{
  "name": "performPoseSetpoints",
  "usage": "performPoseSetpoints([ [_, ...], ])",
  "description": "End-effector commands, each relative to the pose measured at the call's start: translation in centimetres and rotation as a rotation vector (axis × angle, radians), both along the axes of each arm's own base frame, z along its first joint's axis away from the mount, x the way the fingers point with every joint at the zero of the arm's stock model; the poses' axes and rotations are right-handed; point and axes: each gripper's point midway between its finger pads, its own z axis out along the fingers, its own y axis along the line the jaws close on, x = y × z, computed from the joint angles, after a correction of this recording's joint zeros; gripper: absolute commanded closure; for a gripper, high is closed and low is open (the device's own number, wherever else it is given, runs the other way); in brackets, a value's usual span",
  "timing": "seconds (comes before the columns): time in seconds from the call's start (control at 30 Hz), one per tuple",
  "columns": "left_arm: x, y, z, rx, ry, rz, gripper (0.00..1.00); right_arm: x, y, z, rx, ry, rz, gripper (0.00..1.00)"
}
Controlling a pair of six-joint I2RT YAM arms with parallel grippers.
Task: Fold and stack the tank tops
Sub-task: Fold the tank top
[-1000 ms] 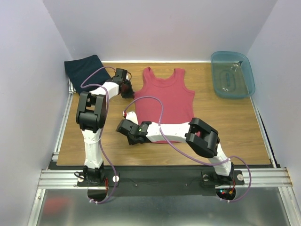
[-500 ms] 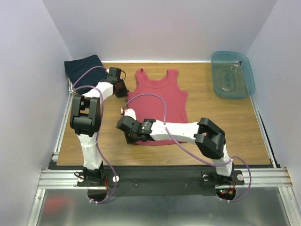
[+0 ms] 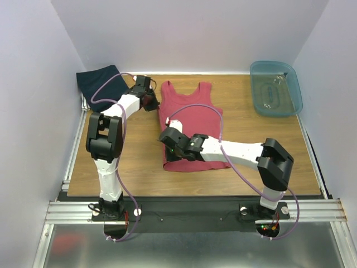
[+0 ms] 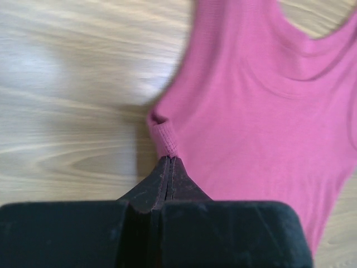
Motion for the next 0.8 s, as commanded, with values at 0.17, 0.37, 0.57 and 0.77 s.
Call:
performPoseSetpoints([
  [0.17,1.4,-5.9,2.7,-0.042,-0.085,-0.086,1.00,-0.5,-3.9,-0.6,0.033,0.005,-0.118,1.00],
  [0.37,1.2,-8.5,1.8,-0.050,-0.074,-0.135,1.00,-0.9,-5.8,-1.7,0.022,0.015,-0.163,1.00],
  [0.57,0.9,-10.3,1.1,-0.056,-0.065,-0.170,1.00,-1.3,-7.1,-2.5,0.008,0.022,-0.192,1.00],
  [0.77,0.9,-11.2,1.5,-0.062,-0.077,-0.184,1.00,-1.7,-8.2,-3.4,-0.004,0.033,-0.213,1.00],
])
